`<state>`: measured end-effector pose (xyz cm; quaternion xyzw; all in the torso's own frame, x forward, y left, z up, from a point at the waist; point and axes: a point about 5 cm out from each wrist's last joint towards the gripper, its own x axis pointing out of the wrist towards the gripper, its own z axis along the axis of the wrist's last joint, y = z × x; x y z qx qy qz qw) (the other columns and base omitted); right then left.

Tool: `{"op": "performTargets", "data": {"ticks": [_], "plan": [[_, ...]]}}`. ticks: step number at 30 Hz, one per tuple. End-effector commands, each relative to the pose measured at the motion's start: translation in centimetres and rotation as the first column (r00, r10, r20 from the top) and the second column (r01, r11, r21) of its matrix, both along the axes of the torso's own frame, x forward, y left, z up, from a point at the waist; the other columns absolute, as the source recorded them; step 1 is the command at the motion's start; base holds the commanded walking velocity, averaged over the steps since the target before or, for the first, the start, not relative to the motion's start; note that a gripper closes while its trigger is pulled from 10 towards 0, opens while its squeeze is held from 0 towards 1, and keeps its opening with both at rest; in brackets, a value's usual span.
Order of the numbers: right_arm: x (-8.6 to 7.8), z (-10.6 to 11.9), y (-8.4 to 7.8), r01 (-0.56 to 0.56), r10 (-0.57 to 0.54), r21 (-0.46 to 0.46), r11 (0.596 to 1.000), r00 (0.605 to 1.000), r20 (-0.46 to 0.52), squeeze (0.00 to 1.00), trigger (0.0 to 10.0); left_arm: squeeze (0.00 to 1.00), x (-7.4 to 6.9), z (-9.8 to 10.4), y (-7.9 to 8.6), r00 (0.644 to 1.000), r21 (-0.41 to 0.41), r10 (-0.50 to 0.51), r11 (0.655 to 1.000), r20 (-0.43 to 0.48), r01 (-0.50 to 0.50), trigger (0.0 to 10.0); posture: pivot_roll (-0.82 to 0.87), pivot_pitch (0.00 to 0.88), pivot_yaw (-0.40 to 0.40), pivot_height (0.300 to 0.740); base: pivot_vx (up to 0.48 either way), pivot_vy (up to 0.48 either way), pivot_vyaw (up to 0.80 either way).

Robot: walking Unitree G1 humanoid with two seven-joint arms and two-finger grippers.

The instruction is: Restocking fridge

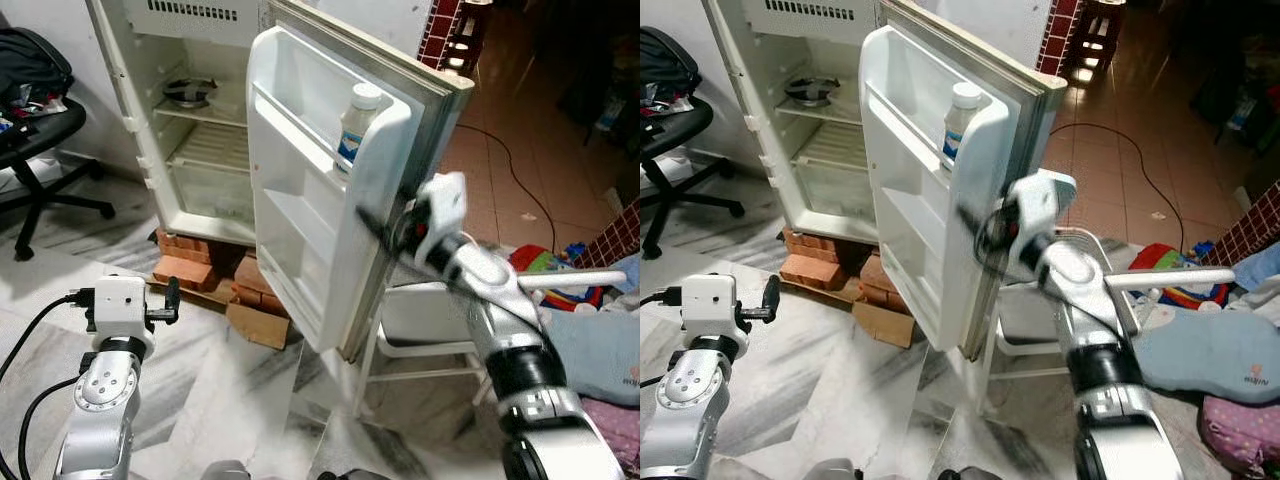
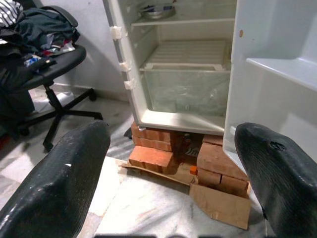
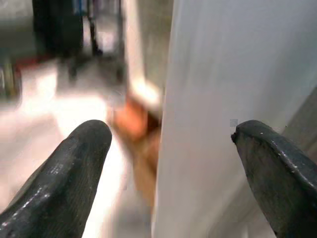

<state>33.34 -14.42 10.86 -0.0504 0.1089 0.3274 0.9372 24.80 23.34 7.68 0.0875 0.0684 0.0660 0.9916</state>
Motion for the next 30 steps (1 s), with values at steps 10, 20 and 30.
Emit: {"op": "performTargets", "data": {"ticks": [10, 20, 30], "plan": [[4.6, 4.9, -4.5, 0.386, -0.361, -0.119, 0.915, 0.914, 0.187, 0.0, 10.0, 0.0, 0.5, 0.6, -0.3, 1.0, 0.005, -0.021, 1.0, 0.008, 0.021, 10.0, 0.17, 0.046, -0.08, 0.74, 0.0, 0.0, 0.0], [5.6, 8.0, -3.2, 0.255, -0.243, -0.031, 0.966, 0.947, 0.209, 0.0, 10.0, 0.0, 0.4, 0.7, 0.0, 1.0, 0.009, -0.009, 1.0, 0.007, 0.009, 10.0, 0.18, 0.038, -0.085, 0.74, 0.0, 0.0, 0.0], [5.1, 7.1, -4.7, 0.291, -0.257, -0.14, 0.946, 0.94, 0.224, 0.0, 10.0, 0.0, 0.8, 0.7, -0.3, 1.0, 0.008, -0.018, 1.0, 0.004, 0.018, 10.0, 0.18, 0.027, -0.08, 0.74, 0.0, 0.0, 0.0]]}}
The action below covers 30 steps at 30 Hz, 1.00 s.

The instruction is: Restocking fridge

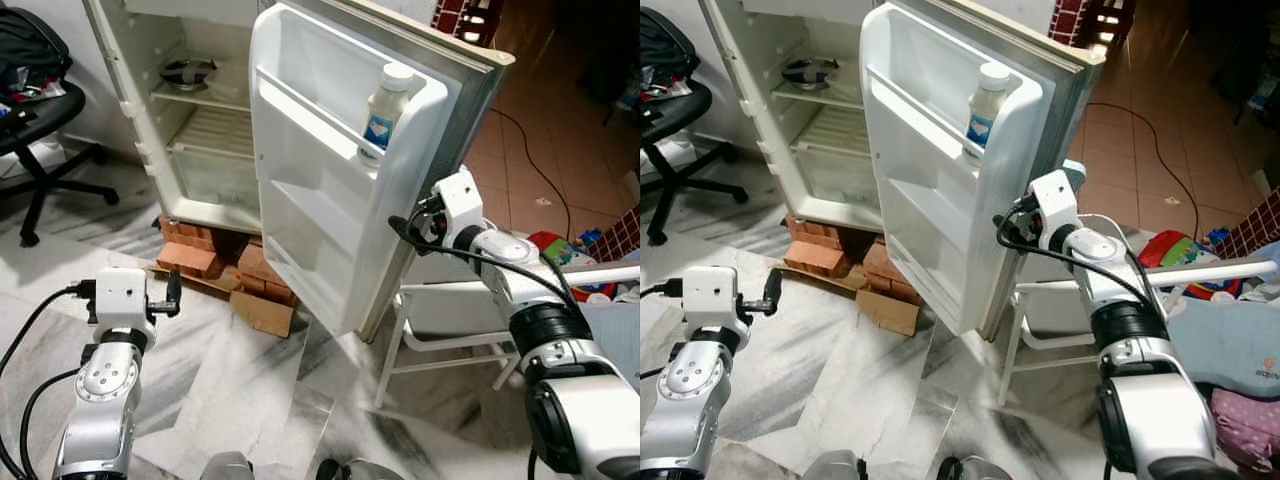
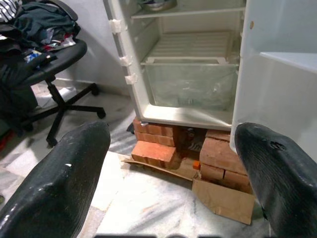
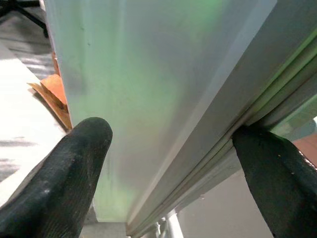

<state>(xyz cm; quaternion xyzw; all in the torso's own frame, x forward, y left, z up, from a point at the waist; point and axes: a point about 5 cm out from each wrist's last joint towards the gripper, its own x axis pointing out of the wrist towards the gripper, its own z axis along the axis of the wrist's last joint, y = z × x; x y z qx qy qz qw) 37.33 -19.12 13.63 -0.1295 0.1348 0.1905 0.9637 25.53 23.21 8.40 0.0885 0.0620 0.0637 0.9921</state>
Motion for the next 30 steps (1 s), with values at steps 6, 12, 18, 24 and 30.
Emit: {"op": "performTargets", "data": {"ticks": [6, 12, 18, 24, 30], "plan": [[1.8, 6.3, -1.7, 0.095, -0.097, 0.018, 0.995, 0.969, 0.226, 0.0, 10.0, 0.0, 0.1, 0.1, 0.0, 1.0, 0.013, -0.01, 1.0, -0.008, 0.01, 10.0, 0.19, 0.022, -0.084, 0.74, 0.0, 0.0, 0.0], [-0.1, 4.0, -1.2, -0.106, 0.104, 0.024, 0.994, 0.992, 0.07, 0.0, 10.0, 0.0, -0.1, 0.0, 0.2, 1.0, 0.014, -0.003, 1.0, -0.011, 0.003, 10.0, 0.18, 0.024, -0.088, 0.74, 0.0, 0.0, 0.0], [-4.5, 0.1, -2.7, -0.262, 0.253, -0.038, 0.964, 0.954, -0.159, 0.0, 10.0, 0.0, -0.2, -0.2, 0.2, 1.0, 0.013, -0.006, 1.0, -0.02, 0.006, 10.0, 0.16, 0.024, -0.086, 0.74, 0.0, 0.0, 0.0], [-3.6, 1.6, -5.9, -0.019, 0.006, -0.121, 0.992, 0.994, -0.109, 0.0, 10.0, 0.0, 0.2, -0.2, -0.1, 0.999, 0.014, -0.021, 1.0, -0.024, 0.021, 10.0, 0.15, 0.021, -0.072, 0.74, 0.0, 0.0, 0.0], [-1.8, 4.4, -6.3, 0.179, -0.174, -0.072, 0.981, 0.982, 0.071, 0.0, 10.0, 0.0, 0.4, -0.1, -0.1, 0.999, 0.016, -0.025, 1.0, -0.022, 0.026, 10.0, 0.15, 0.022, -0.068, 0.74, 0.0, 0.0, 0.0]]}}
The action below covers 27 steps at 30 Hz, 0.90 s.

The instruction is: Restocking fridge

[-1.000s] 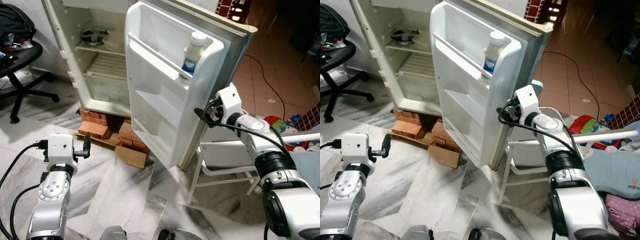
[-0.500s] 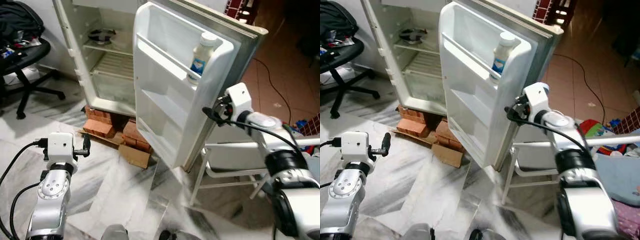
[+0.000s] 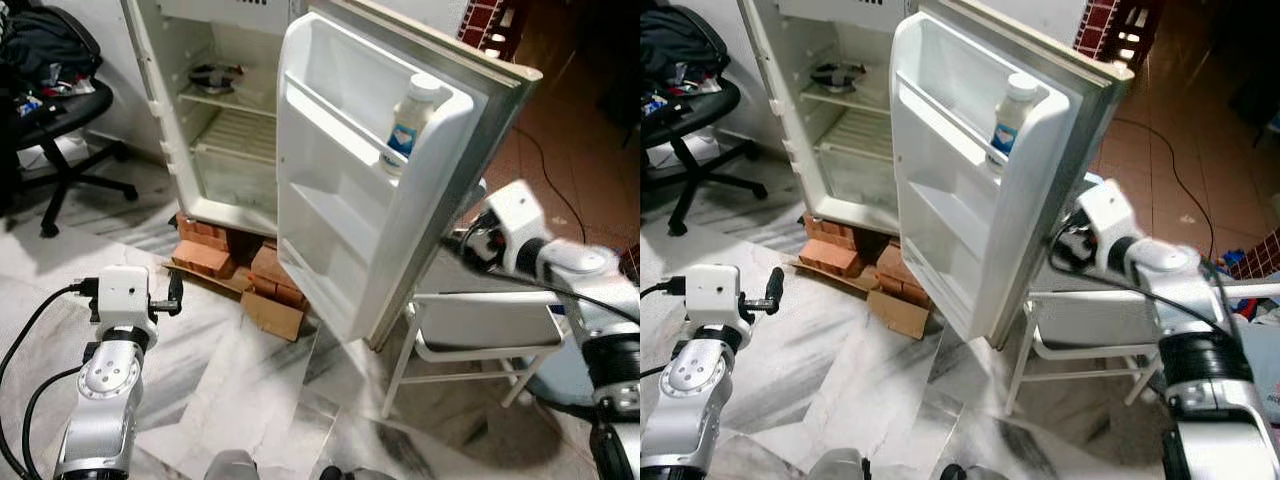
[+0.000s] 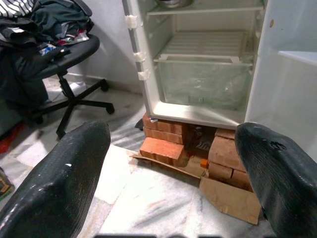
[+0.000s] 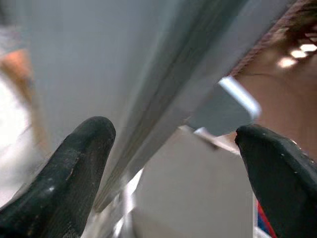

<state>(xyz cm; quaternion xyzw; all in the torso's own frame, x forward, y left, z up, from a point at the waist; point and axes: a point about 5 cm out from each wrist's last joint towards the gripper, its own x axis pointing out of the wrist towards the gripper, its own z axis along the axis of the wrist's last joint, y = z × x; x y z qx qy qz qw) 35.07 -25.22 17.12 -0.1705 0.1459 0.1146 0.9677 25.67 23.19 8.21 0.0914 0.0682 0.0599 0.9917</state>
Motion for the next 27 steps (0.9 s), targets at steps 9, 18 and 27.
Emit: {"op": "performTargets", "data": {"ticks": [9, 18, 27], "plan": [[1.6, 5.7, 5.4, -0.341, 0.215, 0.378, 0.861, 0.916, 0.339, 0.0, 10.0, 0.0, 0.3, 0.1, -0.1, 1.0, 0.011, -0.023, 1.0, -0.006, 0.023, 10.0, 0.17, 0.018, -0.071, 0.74, 0.0, 0.0, 0.0], [-5.6, 7.7, 8.9, -0.77, 0.69, 0.58, 0.266, 0.572, 0.444, 0.0, 10.0, 0.0, 0.0, -0.1, 0.0, 1.0, 0.008, -0.025, 1.0, -0.008, 0.025, 10.0, 0.16, 0.018, -0.075, 0.74, 0.0, 0.0, 0.0], [-7.6, -1.0, 8.0, -0.633, 0.752, 0.61, 0.477, 0.653, 0.089, 0.0, 10.0, 0.0, 0.4, -0.3, -0.8, 0.999, -0.002, -0.048, 0.999, -0.011, 0.048, 10.0, 0.14, 0.014, -0.067, 0.74, 0.0, 0.0, 0.0]]}}
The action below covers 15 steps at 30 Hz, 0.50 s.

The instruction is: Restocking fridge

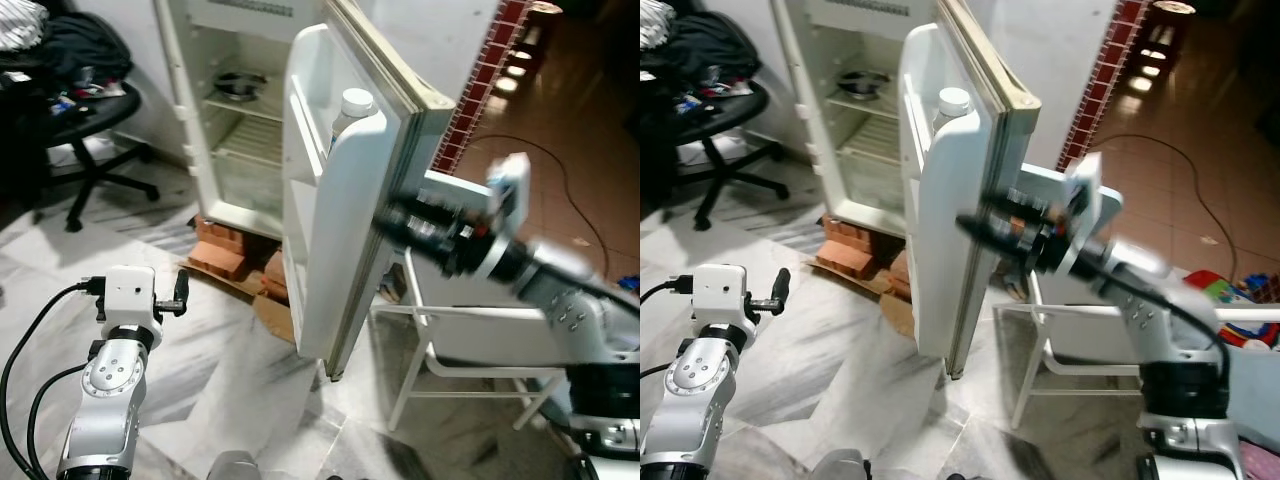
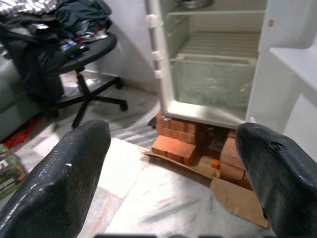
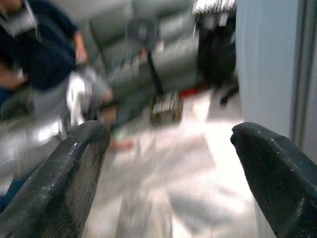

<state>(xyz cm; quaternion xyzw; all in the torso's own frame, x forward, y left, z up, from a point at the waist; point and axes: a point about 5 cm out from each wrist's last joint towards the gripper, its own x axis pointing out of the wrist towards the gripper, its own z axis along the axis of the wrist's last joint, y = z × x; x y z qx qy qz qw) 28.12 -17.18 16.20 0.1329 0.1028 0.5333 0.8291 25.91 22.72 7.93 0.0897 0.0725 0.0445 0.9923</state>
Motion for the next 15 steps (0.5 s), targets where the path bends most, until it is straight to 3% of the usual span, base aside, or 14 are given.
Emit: {"op": "performTargets", "data": {"ticks": [1, 4, 5, 7, 8, 10, 11, 12, 13, 15], "plan": [[-1.1, -0.4, 0.0, -0.067, 0.067, -0.055, 0.996, 0.998, -0.003, 0.0, 10.0, 0.0, 0.2, 0.0, -0.3, 1.0, 0.005, -0.019, 1.0, -0.001, 0.019, 10.0, 0.14, 0.014, -0.067, 0.74, 0.0, 0.0, 0.0], [-1.7, -1.8, -0.2, -0.072, 0.067, -0.137, 0.988, 0.997, -0.039, 0.0, 10.0, 0.0, 0.2, 0.0, -0.3, 1.0, 0.005, -0.02, 1.0, -0.001, 0.02, 10.0, 0.15, 0.013, -0.068, 0.74, 0.0, 0.0, 0.0], [-1.5, -3.2, -0.7, -0.037, 0.025, -0.228, 0.973, 0.998, -0.056, 0.0, 10.0, 0.0, 0.2, 0.0, -0.3, 1.0, 0.005, -0.02, 1.0, -0.002, 0.02, 10.0, 0.15, 0.014, -0.068, 0.74, 0.0, 0.0, 0.0], [-1.1, -4.2, -1.2, -0.004, -0.008, -0.306, 0.952, 0.999, -0.036, 0.0, 10.0, 0.0, 0.2, -0.1, -0.3, 1.0, 0.004, -0.021, 1.0, -0.002, 0.021, 10.0, 0.15, 0.014, -0.07, 0.74, 0.0, 0.0, 0.0], [-0.1, -4.9, -1.6, 0.086, -0.091, -0.388, 0.918, 0.996, 0.005, 0.0, 10.0, 0.0, 0.1, -0.1, -0.4, 1.0, 0.004, -0.02, 1.0, -0.003, 0.021, 10.0, 0.15, 0.014, -0.07, 0.74, 0.0, 0.0, 0.0], [1.3, -5.2, -2.1, 0.217, -0.206, -0.465, 0.858, 0.976, 0.076, 0.0, 10.0, 0.0, 0.1, -0.1, -0.4, 1.0, 0.004, -0.02, 1.0, -0.004, 0.02, 10.0, 0.15, 0.013, -0.07, 0.74, 0.0, 0.0, 0.0], [1.3, -5.2, -2.1, 0.217, -0.206, -0.465, 0.858, 0.976, 0.076, 0.0, 10.0, 0.0, 0.1, -0.1, -0.4, 1.0, 0.004, -0.02, 1.0, -0.004, 0.02, 10.0, 0.15, 0.013, -0.07, 0.74, 0.0, 0.0, 0.0], [3.0, -4.6, -2.4, 0.396, -0.325, -0.495, 0.774, 0.918, 0.226, 0.0, 10.0, 0.0, 0.1, -0.1, -0.4, 1.0, 0.004, -0.018, 1.0, -0.005, 0.018, 10.0, 0.15, 0.013, -0.069, 0.74, 0.0, 0.0, 0.0], [3.0, -4.6, -2.4, 0.396, -0.325, -0.495, 0.774, 0.918, 0.226, 0.0, 10.0, 0.0, 0.1, -0.1, -0.4, 1.0, 0.004, -0.018, 1.0, -0.005, 0.018, 10.0, 0.15, 0.013, -0.069, 0.74, 0.0, 0.0, 0.0], [4.4, -3.5, -1.8, 0.525, -0.45, -0.412, 0.745, 0.851, 0.271, 0.0, 10.0, 0.0, 0.1, -0.2, -0.4, 1.0, 0.003, -0.017, 1.0, -0.005, 0.017, 10.0, 0.14, 0.012, -0.07, 0.74, 0.0, 0.0, 0.0]]}}
